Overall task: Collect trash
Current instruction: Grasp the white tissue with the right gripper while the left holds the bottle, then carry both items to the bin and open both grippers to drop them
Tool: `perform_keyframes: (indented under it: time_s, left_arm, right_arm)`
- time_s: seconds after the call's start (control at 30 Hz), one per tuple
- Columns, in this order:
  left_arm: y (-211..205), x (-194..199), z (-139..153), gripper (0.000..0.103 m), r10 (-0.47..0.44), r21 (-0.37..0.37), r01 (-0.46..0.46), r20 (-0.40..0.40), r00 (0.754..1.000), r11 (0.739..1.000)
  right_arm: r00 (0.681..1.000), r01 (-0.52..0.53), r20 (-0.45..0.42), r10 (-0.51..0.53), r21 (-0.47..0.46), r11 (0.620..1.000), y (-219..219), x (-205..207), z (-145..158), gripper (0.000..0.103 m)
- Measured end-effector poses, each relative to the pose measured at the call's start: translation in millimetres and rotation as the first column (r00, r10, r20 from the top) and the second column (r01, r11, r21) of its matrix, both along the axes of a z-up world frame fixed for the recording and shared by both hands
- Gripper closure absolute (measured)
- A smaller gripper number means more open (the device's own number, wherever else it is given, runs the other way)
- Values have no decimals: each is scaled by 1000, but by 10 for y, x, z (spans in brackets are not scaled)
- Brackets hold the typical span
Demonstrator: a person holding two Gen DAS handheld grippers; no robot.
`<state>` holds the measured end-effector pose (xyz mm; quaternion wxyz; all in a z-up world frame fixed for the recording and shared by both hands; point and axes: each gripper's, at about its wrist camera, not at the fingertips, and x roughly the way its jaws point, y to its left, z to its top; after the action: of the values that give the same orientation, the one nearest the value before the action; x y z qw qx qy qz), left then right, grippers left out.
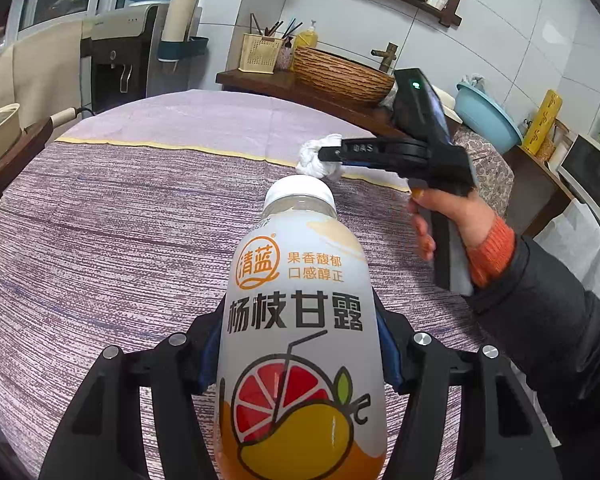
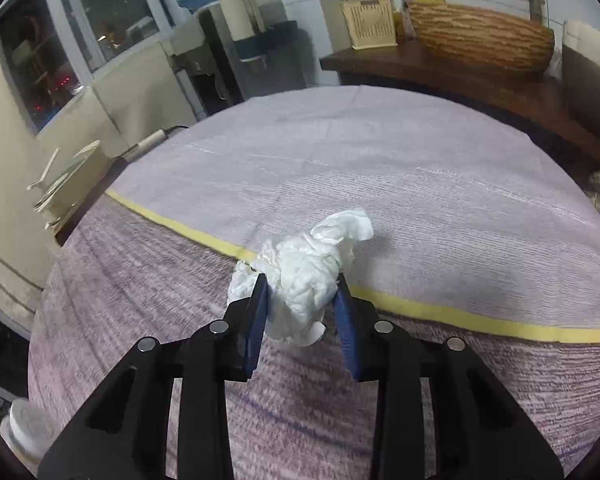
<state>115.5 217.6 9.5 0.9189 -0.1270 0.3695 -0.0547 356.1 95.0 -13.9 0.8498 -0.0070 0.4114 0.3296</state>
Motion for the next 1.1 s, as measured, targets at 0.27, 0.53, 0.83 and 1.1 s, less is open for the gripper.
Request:
perform_keyframes:
  time_s: [0.27,0.53,0.83,1.1]
  left_arm:
    - [-250,-8,43,42,-11,-15,11,23,1000,1000]
    - [-679,74,96,42,-74,-19,75,42,996,997]
    - [-1393,284,178,42,-193,-17,194,67,979,981]
    - [-2157,525,147,42,-302,-27,305,66,951,952]
  right_arm:
    - [991,-61,118,60,5,998,-443,-649,254,70]
    - [970,-40,240,34,19,999,-1159,-1231,462,70]
    - [940,124,319,-123,18,992,-2286,-1647,465,70]
    - [900,309,325,-291,-2,951,-3320,-1836,227,70]
